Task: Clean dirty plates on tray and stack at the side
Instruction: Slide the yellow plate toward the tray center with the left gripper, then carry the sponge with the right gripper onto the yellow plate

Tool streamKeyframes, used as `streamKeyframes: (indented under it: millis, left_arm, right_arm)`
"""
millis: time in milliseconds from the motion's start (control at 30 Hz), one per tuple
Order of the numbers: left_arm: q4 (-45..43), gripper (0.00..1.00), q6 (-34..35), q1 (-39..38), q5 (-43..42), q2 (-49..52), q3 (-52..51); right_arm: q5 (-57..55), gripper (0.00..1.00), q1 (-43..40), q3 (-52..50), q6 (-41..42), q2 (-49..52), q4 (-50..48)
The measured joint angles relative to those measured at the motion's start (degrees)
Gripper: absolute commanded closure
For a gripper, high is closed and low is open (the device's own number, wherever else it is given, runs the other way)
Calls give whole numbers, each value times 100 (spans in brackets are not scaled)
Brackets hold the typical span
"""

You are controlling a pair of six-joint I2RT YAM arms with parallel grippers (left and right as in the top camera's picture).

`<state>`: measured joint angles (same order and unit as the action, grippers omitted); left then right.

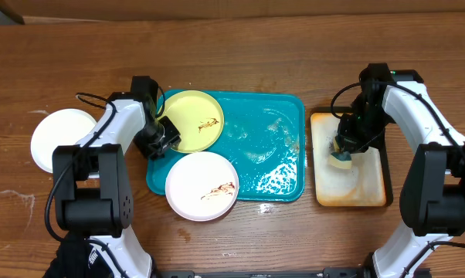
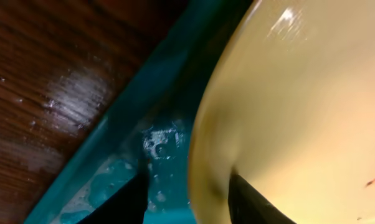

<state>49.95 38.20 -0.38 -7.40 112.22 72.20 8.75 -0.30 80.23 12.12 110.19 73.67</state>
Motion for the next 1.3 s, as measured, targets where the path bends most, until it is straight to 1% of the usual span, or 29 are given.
streamKeyframes:
  millis: [100,133,167,200,233,533,700,767,933,1033,1300]
  left_arm:
    - [-114,65,50,0,-52,35,48]
    - [-170,69,70,0,-61,37,55]
    - [-245,80,87,0,-68,42,57]
    - [-337,87,96,0,-74,42,57]
    - [-411,96,114,0,-87,52,59]
    - [-968,96,9,-31,-304,79,59]
    - [-1211,96,-413,-129,-321,105,59]
    - [-1213,96,-704,-170,-271,105,61]
    - [-1078,96,-1362,-385,136,105,127]
    - [-1027,96,-1641,-481,422,105,166]
    - [-817,96,-2046,-507,859,105,249]
  right_arm:
    - [0,96,0,0,2,0,9]
    - [0,96,0,0,2,0,7]
    - [0,96,2,0,2,0,4]
    - [2,96,2,0,-2,0,7]
    - [2,96,0,0,-2,0,-2]
    - [-2,96,0,0,-33,0,11]
    - [0,96,0,0,-142,0,-42]
    - [0,96,0,0,-184,0,-94]
    - [4,96,2,0,-293,0,-179]
    - [26,96,0,0,-367,0,-254]
    - [549,96,20,7,-841,0,-691]
